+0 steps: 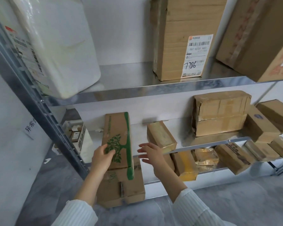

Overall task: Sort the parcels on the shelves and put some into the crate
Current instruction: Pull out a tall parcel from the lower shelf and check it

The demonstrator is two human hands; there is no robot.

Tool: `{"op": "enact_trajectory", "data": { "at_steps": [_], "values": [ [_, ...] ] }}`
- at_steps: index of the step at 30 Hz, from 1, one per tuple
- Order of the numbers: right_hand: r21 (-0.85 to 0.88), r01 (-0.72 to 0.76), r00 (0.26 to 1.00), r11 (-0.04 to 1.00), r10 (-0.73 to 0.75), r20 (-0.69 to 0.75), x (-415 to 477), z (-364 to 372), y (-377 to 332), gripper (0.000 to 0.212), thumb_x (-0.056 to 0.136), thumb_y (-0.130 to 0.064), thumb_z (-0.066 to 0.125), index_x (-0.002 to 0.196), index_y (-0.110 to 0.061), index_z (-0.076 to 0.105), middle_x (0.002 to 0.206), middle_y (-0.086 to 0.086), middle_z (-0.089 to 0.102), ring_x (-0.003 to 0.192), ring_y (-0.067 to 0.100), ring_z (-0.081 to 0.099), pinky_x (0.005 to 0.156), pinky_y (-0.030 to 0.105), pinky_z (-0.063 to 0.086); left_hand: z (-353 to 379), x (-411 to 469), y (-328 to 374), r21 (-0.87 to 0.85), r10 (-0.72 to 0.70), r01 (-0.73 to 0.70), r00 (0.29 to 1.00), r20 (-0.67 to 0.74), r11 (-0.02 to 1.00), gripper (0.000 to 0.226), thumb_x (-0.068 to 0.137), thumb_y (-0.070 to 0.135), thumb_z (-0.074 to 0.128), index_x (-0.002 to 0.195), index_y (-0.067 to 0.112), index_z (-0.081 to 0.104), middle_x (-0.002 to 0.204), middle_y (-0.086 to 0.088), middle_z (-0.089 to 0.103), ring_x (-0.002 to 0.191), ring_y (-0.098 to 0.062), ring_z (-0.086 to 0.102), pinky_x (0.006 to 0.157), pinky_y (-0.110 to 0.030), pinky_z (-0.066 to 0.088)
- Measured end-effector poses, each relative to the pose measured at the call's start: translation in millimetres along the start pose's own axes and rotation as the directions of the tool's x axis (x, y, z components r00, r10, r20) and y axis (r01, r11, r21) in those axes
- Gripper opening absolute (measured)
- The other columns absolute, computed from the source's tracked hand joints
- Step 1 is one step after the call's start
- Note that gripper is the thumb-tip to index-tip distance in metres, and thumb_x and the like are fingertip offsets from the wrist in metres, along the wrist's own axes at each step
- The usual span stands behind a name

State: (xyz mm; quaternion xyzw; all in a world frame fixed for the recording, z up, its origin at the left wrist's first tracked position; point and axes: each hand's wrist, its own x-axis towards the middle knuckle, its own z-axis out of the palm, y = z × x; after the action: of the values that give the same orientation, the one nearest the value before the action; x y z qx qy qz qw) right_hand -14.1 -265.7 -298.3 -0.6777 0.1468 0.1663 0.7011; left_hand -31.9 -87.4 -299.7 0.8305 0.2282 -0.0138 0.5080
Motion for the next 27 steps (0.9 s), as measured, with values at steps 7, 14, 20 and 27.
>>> {"op": "enact_trajectory", "data": {
  "at_steps": [7, 14, 20, 27],
  "values": [
    [-0.061, -0.038, 0.997, 0.997, 0.042, 0.065, 37, 8, -4, 0.023, 0.097, -0.011, 0.044, 0.108, -0.009, 0.064, 0.088, 0.003, 0.066, 0.077, 0.018, 0.064, 0.084, 0.035, 0.054, 19, 20, 0, 0.194, 0.066, -0.055, 0.996, -0.054, 0.979, 0.067, 0.085, 0.042, 0.066, 0.141, 0.015, 0.04, 0.141, -0.007, 0.042, 0.13, -0.027, 0.043, 0.106, -0.045, 0.039],
    [-0.108, -0.075, 0.992, 0.991, 0.085, 0.091, 65, 4, 5, 0.023, 0.099, -0.012, 0.043, 0.109, -0.01, 0.064, 0.094, 0.006, 0.067, 0.082, 0.02, 0.064, 0.076, 0.029, 0.054, 59, 30, 1, 0.53, -0.057, 0.094, 0.995, -0.085, 0.843, 0.12, 0.065, 0.084, 0.05, 0.152, 0.018, 0.003, 0.16, -0.008, -0.01, 0.147, -0.033, -0.003, 0.113, -0.063, 0.013],
    [-0.135, -0.169, 0.976, 0.976, 0.185, 0.113, 80, 8, 25, 0.025, 0.099, -0.013, 0.044, 0.113, -0.006, 0.064, 0.083, 0.002, 0.064, 0.075, 0.018, 0.06, 0.084, 0.036, 0.054, 68, 29, 12, 0.66, -0.134, 0.148, 0.988, -0.073, 0.737, 0.126, 0.065, 0.084, 0.051, 0.151, 0.019, -0.013, 0.159, -0.013, -0.017, 0.144, -0.039, -0.015, 0.105, -0.074, 0.003],
    [-0.175, -0.198, 0.968, 0.965, 0.22, 0.121, 93, 17, 34, 0.023, 0.098, -0.013, 0.043, 0.111, -0.007, 0.062, 0.09, 0.004, 0.063, 0.082, 0.022, 0.06, 0.093, 0.043, 0.052, 63, 31, 2, 0.748, -0.054, 0.079, 0.997, -0.058, 0.658, 0.116, 0.07, 0.08, 0.052, 0.152, 0.025, -0.009, 0.16, -0.009, -0.013, 0.145, -0.04, -0.007, 0.106, -0.069, 0.015]
  ]
}}
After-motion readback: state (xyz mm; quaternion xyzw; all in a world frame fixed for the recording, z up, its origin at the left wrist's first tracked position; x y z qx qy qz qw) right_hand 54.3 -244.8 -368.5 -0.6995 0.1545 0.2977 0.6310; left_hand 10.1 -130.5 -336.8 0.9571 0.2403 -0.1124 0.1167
